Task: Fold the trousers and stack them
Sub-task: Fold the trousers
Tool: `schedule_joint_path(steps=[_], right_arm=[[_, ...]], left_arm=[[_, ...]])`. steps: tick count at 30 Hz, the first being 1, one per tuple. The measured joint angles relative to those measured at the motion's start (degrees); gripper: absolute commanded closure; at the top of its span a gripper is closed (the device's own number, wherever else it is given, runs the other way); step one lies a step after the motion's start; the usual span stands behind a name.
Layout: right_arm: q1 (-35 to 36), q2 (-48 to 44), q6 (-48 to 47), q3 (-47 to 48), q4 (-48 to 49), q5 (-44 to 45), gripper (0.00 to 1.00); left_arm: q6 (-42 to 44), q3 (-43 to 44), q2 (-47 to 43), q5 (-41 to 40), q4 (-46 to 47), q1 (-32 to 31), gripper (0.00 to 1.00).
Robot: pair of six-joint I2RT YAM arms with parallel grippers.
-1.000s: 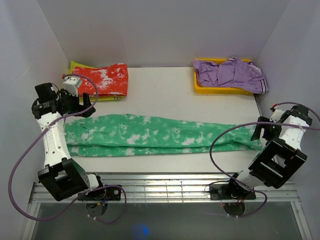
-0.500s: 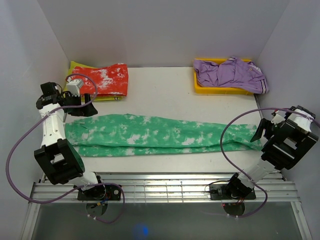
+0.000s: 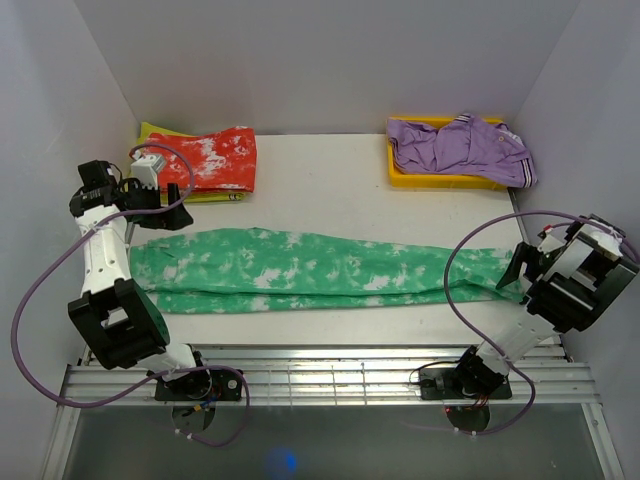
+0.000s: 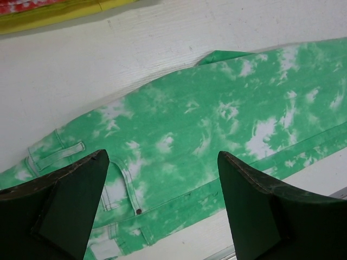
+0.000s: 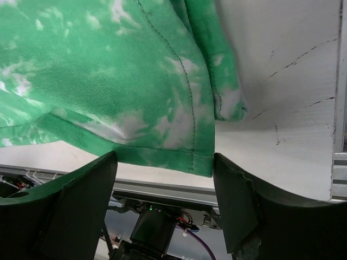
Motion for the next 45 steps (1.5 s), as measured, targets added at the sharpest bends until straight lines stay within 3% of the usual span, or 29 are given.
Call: schedule_joint_path(steps=[6, 12, 21, 25, 34, 45], right_arm=[[0.1, -0.3, -1.3, -3.8, 1.9, 0.2, 0.27], [0.1, -1.4, -3.4, -5.9, 2.5, 0.6, 0.26], [0.1, -5.5, -6.6, -5.9, 1.7, 1.5, 0.26], [0.1, -5.5, -7.7, -4.9, 0.9, 1.4, 0.25], [0.2, -5.5, -9.0, -3.8, -1.2, -0.2, 0.28], [4.1, -3.3, -14.4, -7.9, -3.9, -9.5, 0.33]], left_arm=[[-0.9, 1.3, 2.5, -3.1, 0.2, 0.0, 0.35], [-3.2, 0.7, 12.8, -6.5, -0.7, 0.0, 0.38], [-6.9, -11.9, 14.0, -15.0, 2.5, 0.0, 0.66], [-7.6, -13.7, 16.3, -21.0, 4.0, 0.8, 0.70], [-8.7, 3.1, 28.1, -25.4, 1.5, 6.3, 0.69], [-10.0, 0.8, 26.6, -25.7, 4.3, 6.0, 0.67]])
